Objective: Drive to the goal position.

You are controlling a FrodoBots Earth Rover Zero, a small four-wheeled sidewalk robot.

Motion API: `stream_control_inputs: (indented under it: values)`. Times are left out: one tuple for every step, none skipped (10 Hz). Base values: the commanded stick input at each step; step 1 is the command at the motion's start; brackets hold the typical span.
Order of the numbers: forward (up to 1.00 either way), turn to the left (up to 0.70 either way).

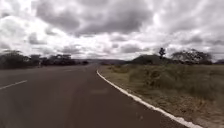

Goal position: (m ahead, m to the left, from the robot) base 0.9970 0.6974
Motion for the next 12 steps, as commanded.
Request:
stream_control_inputs:
  values:
    - [0.45, -0.27]
    - [0.45, -0.25]
    - [0.45, -0.12]
    - [0.45, -0.04]
    - [0.45, 0.00]
    - [0.45, 0.00]
    - [0.45, 0.00]
    - [0.45, 0.00]
    - [0.45, 0.00]
    - [0.45, 0.00]
    - [0.45, 0.00]
    - [0.45, 0.00]
